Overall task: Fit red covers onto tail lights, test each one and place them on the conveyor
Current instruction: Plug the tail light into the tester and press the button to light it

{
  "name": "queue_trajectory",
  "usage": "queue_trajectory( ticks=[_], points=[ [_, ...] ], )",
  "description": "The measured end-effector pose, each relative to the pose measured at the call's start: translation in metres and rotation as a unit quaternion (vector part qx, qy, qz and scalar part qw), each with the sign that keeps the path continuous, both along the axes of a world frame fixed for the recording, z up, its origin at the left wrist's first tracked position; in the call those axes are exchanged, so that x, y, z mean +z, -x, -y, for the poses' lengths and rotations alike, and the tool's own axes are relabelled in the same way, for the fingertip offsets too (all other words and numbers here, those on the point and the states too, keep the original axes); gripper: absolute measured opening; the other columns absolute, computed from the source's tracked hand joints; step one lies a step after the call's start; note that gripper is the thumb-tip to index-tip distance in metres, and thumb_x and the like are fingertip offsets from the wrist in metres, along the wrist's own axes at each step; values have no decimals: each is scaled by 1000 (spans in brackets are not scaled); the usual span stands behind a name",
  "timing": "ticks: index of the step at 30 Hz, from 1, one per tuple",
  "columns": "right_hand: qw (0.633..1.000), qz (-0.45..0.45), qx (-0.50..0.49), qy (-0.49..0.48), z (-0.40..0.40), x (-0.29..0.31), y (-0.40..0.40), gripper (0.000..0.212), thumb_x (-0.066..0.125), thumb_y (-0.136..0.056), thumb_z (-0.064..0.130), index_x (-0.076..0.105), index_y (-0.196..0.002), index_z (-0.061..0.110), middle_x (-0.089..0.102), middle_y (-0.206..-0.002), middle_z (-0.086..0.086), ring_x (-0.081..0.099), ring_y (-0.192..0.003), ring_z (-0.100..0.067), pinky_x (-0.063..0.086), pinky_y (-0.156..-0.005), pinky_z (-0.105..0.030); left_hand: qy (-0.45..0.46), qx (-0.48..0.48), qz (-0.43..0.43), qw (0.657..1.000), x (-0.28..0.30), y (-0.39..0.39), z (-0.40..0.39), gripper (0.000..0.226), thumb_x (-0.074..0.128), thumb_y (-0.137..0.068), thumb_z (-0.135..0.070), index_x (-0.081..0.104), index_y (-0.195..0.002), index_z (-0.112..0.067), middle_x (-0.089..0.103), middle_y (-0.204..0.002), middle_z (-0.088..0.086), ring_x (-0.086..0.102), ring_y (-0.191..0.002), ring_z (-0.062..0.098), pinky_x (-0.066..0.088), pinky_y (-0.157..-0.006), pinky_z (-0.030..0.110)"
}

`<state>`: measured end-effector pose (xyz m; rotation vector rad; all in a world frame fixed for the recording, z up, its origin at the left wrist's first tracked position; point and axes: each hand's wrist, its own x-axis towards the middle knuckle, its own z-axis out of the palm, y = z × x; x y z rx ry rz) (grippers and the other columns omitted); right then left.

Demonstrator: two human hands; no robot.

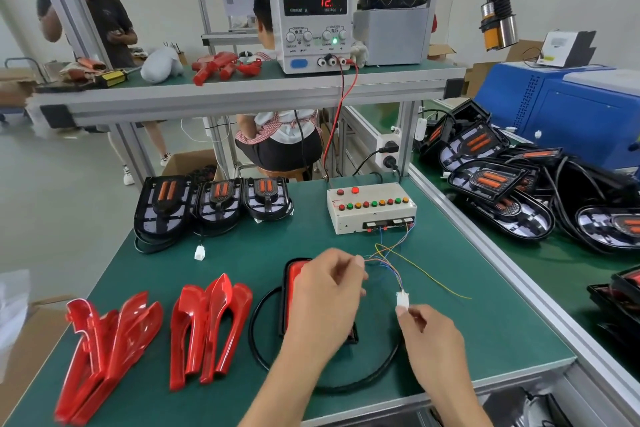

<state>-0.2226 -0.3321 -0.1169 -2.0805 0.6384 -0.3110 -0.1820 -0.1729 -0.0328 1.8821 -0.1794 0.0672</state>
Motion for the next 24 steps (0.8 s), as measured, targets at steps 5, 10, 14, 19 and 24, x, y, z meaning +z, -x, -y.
queue_trajectory(
  ticks=[5,10,14,19,24],
  points=[
    [995,80,-38,35,-14,5,8,17,65,-95,33,61,-111,29,58,-98,8,59,-76,-8,41,-76,-33,-237,113,7,965,-14,-25,-66,21,62,-97,-41,64,-105,-22,64,-108,-2,59,-101,16,43,-86,28],
    [993,76,83,34,-26,3,2,25,60,-96,33,63,-73,24,63,-62,4,51,-55,-10,43,-61,-21,-315,51,-141,937,-32,-35,-80,55,55,-96,-57,63,-113,-5,69,-110,9,65,-100,24,49,-78,33],
    [982,-6,191,-4,-29,8,-7,35,56,-101,35,65,-74,15,67,-58,1,53,-38,-9,46,-49,-21,-91,-9,-252,963,-47,-39,-81,45,59,-102,-41,62,-113,1,73,-97,11,73,-84,24,63,-65,34],
    [955,-33,257,-143,-20,9,-14,37,52,-104,39,67,-85,11,77,-80,2,55,-44,-15,40,-41,-23,2,-33,-264,964,-52,-40,-82,27,56,-105,-32,69,-108,-8,80,-94,4,77,-92,21,60,-89,45],
    [925,-14,292,-244,-8,7,-18,36,56,-104,34,65,-94,0,77,-91,-6,60,-56,-18,42,-46,-24,82,-75,-222,969,-44,-44,-66,22,59,-104,-25,60,-122,-12,78,-109,2,75,-102,17,56,-100,43]
  ],
)
